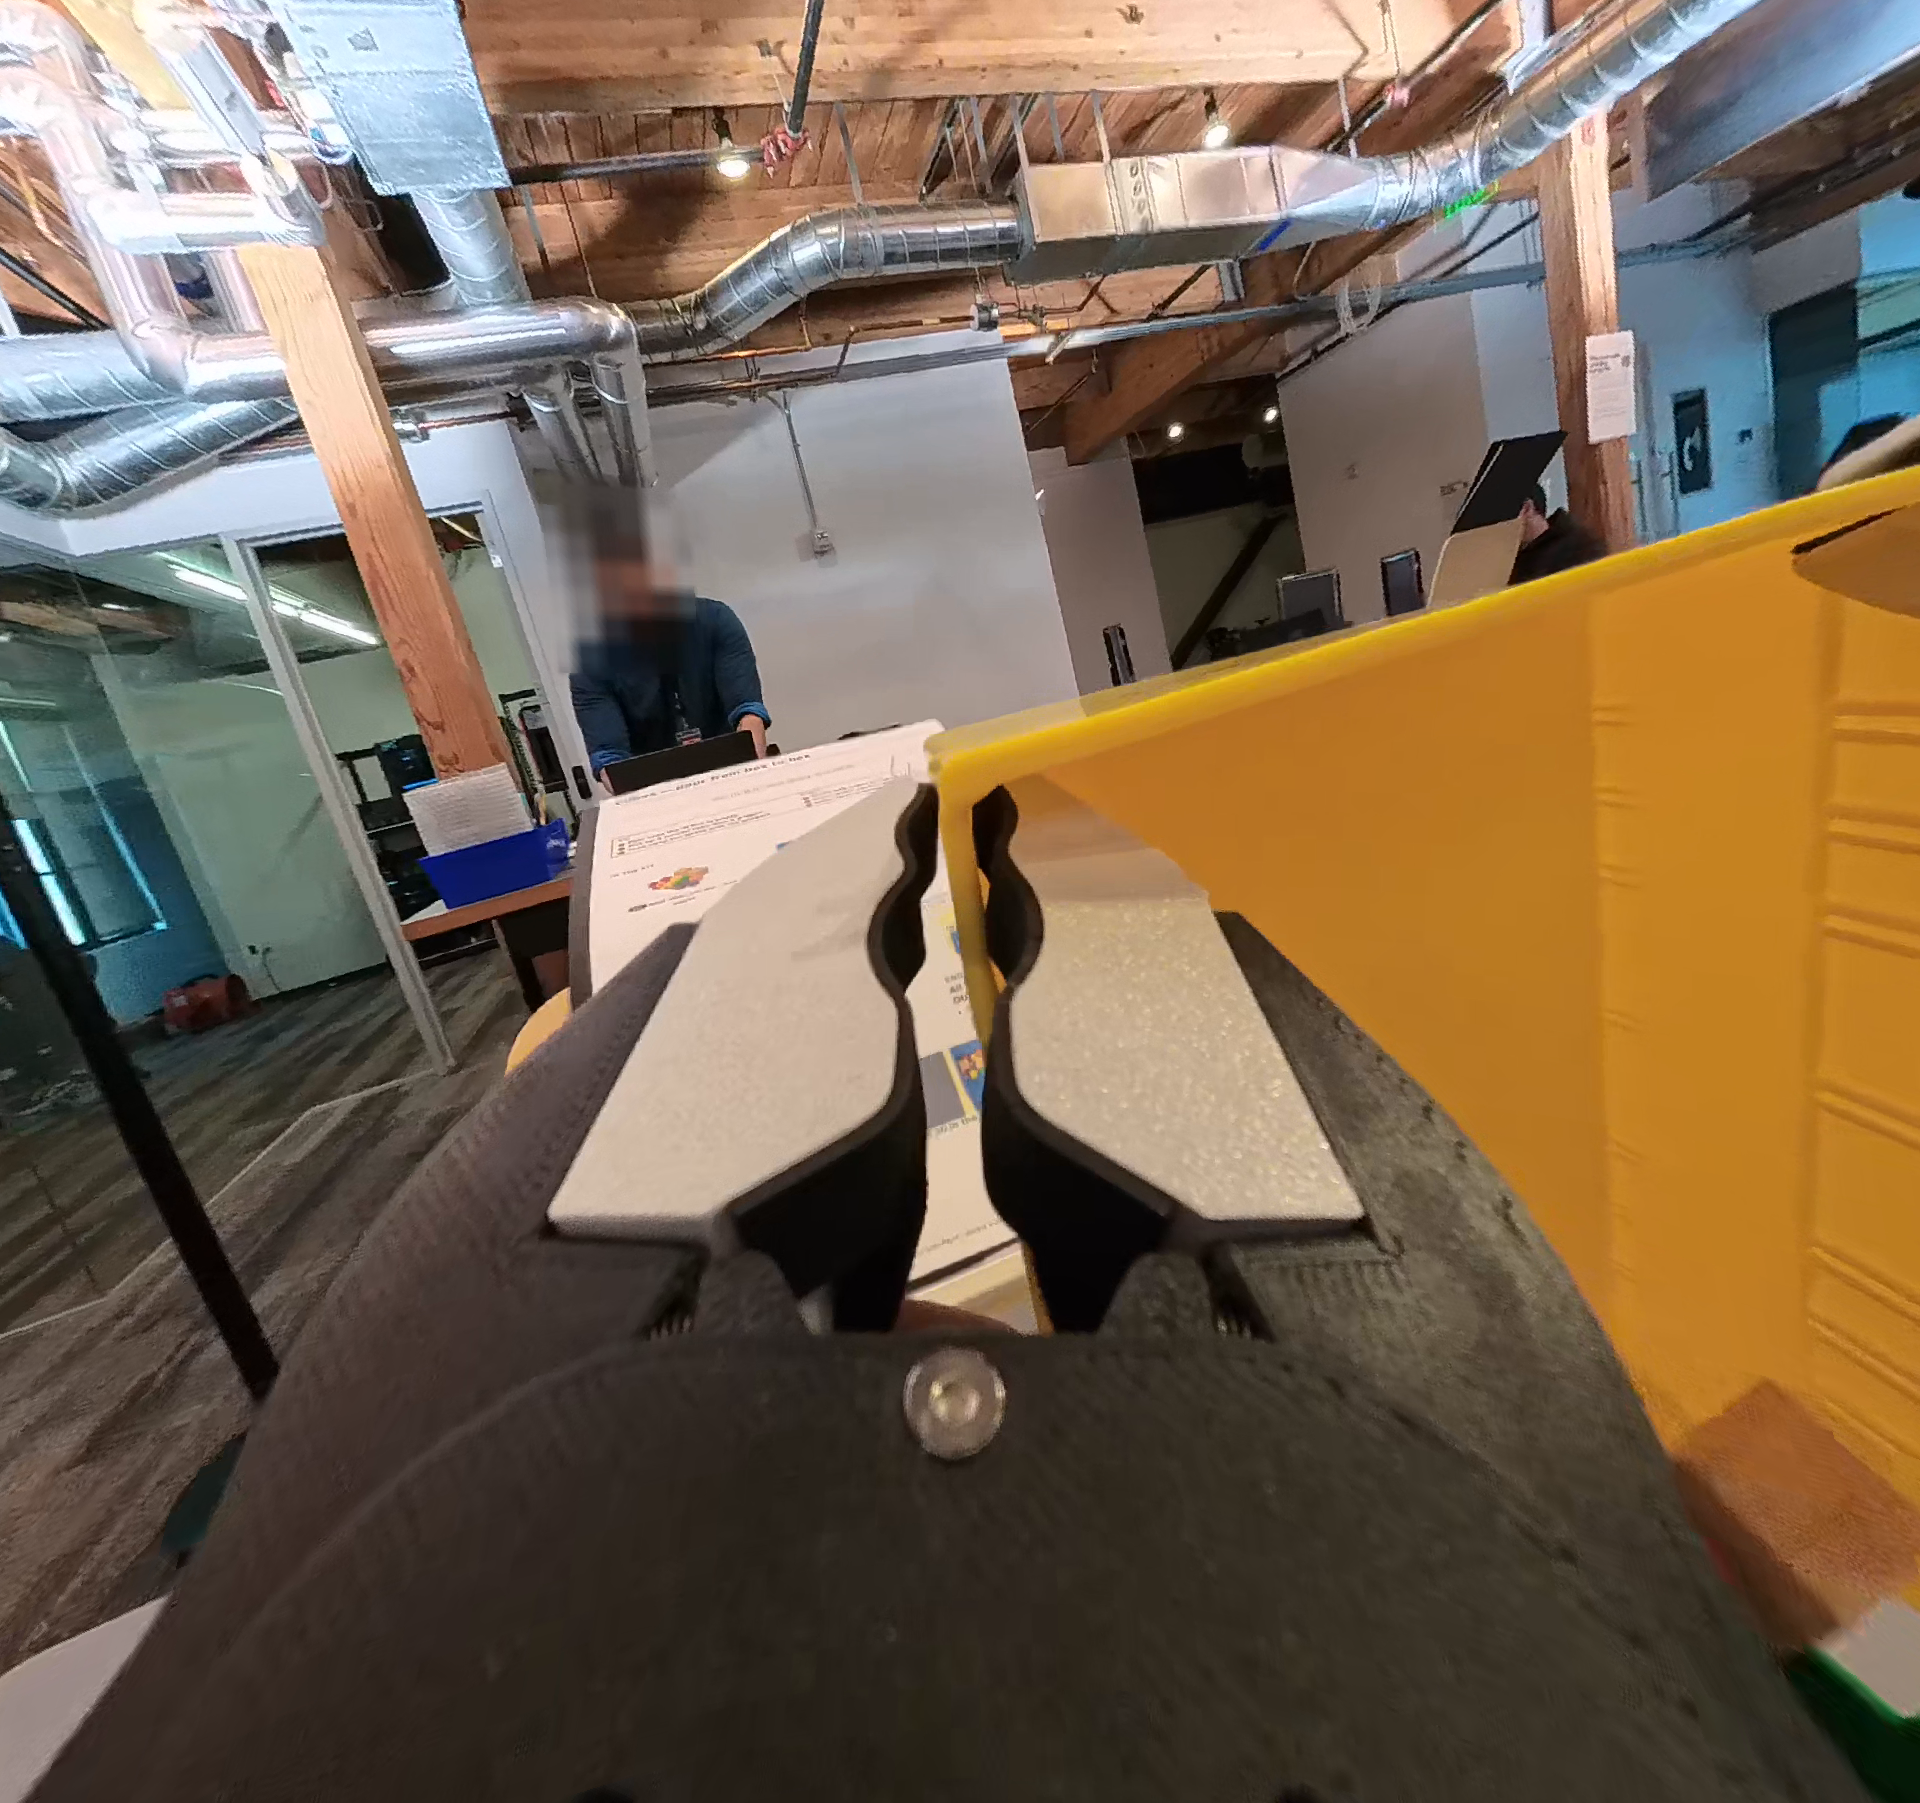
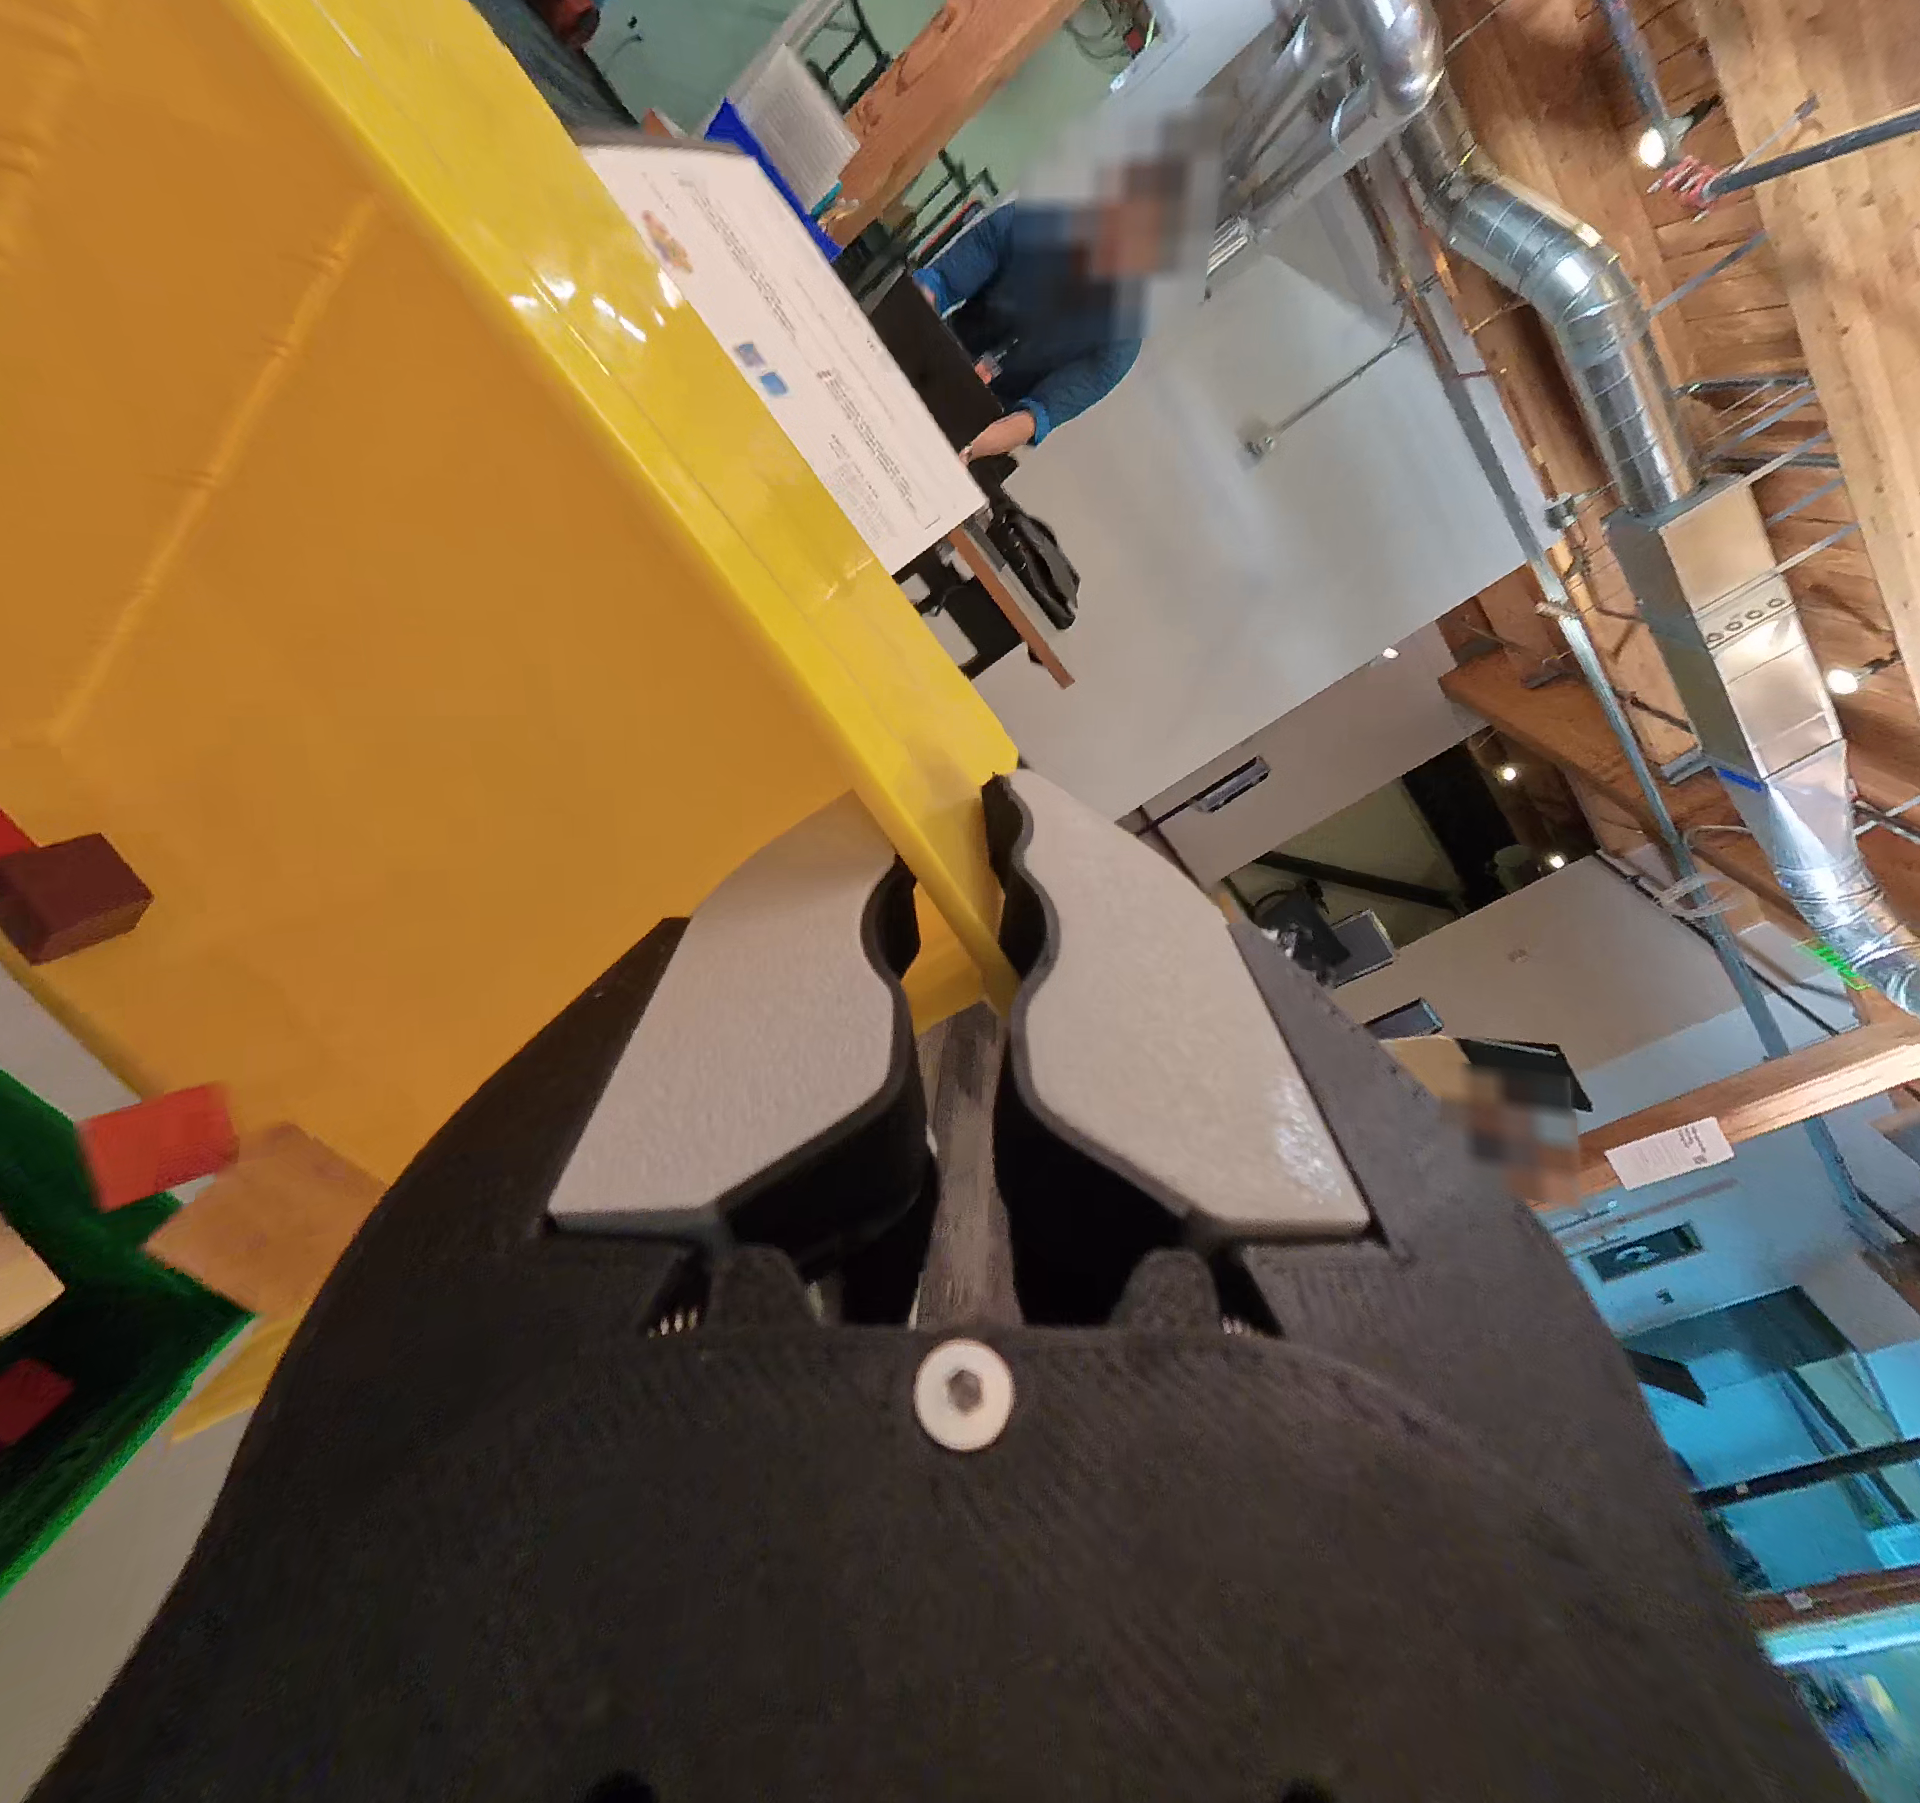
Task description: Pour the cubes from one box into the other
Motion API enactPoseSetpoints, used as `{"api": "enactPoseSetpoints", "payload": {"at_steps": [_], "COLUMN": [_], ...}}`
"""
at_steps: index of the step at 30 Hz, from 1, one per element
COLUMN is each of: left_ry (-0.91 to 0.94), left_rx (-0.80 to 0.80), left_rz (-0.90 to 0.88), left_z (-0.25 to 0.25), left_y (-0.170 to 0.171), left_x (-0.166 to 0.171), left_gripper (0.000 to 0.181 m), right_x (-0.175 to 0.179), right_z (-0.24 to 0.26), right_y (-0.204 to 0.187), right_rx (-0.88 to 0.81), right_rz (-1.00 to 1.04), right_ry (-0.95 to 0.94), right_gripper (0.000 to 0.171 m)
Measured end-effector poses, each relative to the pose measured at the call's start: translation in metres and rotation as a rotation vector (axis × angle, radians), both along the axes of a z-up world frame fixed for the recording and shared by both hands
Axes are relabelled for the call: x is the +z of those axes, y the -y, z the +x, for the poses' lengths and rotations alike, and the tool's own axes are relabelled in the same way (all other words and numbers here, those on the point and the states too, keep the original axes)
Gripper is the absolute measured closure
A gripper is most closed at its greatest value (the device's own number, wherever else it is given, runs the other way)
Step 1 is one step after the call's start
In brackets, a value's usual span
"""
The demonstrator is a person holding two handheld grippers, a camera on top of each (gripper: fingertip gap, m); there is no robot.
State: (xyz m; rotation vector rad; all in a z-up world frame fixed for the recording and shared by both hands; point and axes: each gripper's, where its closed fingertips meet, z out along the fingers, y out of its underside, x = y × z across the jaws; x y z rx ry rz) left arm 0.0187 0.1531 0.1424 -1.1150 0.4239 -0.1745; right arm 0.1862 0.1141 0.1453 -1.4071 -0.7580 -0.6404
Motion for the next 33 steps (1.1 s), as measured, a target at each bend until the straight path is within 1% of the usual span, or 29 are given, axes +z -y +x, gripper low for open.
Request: {"api": "enactPoseSetpoints", "payload": {"at_steps": [3, 6, 17, 25, 30, 33], "left_ry": [0.018, 0.01, 0.007, -0.018, -0.035, -0.044], "left_rx": [-0.017, -0.009, -0.005, 0.014, 0.001, 0.005], "left_rz": [-0.008, -0.021, -0.019, -0.052, -0.122, -0.155], "left_z": [-0.001, 0.0, -0.005, -0.01, -0.016, -0.026], "left_y": [0.001, -0.001, 0.0, -0.001, -0.008, -0.011], "left_x": [-0.002, -0.004, -0.001, 0.0, 0.0, 0.005], "left_gripper": [0.176, 0.175, 0.176, 0.175, 0.175, 0.176], "right_x": [0.003, -0.002, 0.004, 0.002, 0.002, 0.006], "right_z": [-0.004, -0.001, -0.007, -0.01, -0.017, -0.028], "right_y": [0.007, 0.001, 0.004, 0.0, -0.006, -0.007], "right_rx": [0.002, -0.003, 0.001, 0.006, 0.011, 0.022], "right_rz": [0.024, -0.008, 0.006, -0.054, -0.132, -0.159], "right_ry": [0.011, 0.004, 0.014, 0.006, 0.004, 0.011], "right_gripper": [0.166, 0.165, 0.166, 0.165, 0.165, 0.166]}}
